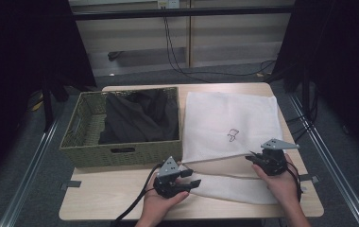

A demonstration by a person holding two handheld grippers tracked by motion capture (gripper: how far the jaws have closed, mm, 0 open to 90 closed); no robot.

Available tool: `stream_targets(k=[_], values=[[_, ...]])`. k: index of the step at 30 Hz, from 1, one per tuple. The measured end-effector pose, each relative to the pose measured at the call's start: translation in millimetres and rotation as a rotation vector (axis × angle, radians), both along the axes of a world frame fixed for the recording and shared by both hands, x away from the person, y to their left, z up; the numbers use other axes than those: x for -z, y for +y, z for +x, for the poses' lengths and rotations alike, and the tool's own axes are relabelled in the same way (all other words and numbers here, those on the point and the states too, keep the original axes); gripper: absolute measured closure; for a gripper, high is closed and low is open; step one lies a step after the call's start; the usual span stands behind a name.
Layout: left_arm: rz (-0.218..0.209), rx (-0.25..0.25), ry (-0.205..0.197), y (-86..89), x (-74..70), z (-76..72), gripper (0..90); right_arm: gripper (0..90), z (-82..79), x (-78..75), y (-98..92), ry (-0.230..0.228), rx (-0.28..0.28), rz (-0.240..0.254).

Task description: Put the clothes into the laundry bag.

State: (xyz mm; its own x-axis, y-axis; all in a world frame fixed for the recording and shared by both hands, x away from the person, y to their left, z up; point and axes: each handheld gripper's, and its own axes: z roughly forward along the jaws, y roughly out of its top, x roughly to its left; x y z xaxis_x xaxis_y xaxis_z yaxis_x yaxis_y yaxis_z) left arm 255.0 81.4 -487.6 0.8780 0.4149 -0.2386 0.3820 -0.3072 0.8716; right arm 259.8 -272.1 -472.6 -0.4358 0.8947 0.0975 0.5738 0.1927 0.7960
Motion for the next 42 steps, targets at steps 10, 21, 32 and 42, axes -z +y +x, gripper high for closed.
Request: stream_targets(k=[10,21,32,42], values=[[-0.038,-0.104,-0.033,44.0,-36.2,-5.2,13.2,89.1,-6.4,5.4,-0.5,-0.008,-0.012,0.01],[-0.065,-0.205,-0.077,95.2,-77.4,12.1,0.0,88.9,-6.7,9.4,-0.1,0.004,-0.027,0.013],[-0.018,-0.334,-0.059,141.6,-102.1,49.3,0.0,87.6,-6.8,11.5,0.9,0.012,-0.028,0.014],[0.026,-0.388,-0.044,164.2,-107.5,85.2,0.0,88.0,-5.6,12.5,1.1,0.018,-0.041,0.024]])
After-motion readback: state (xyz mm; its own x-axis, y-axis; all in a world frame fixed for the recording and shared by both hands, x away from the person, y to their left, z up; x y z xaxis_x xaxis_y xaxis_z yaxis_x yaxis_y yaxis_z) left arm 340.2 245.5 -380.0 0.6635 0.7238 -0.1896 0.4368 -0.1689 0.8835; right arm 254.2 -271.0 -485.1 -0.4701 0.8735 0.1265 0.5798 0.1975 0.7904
